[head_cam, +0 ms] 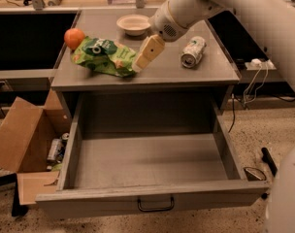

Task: Place green rice chip bag into top drawer

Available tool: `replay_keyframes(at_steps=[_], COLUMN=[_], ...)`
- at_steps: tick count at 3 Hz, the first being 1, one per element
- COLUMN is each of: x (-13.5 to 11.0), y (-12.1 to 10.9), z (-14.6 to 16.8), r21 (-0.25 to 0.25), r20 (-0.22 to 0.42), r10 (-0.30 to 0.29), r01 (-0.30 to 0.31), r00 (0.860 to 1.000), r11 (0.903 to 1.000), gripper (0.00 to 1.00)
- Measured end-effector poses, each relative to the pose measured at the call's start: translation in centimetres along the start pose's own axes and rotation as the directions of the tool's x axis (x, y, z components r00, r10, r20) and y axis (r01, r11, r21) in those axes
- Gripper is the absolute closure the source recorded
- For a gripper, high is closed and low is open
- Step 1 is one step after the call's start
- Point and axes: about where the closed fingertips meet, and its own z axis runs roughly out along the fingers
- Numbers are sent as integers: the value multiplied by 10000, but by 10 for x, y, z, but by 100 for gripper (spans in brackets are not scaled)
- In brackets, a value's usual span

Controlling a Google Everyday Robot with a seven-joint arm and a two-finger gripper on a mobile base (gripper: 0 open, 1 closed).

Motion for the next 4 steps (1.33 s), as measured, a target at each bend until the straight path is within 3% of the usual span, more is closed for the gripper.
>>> replay_keyframes(at_steps=[2, 4], x=[-20, -23], y=[-17, -27], z=[43, 77], r21=[-416, -722], r20=[407, 362], r10=[197, 586], r01=[-180, -559], r00=[9990, 9976], r11=[9990, 9958], gripper=[0, 0])
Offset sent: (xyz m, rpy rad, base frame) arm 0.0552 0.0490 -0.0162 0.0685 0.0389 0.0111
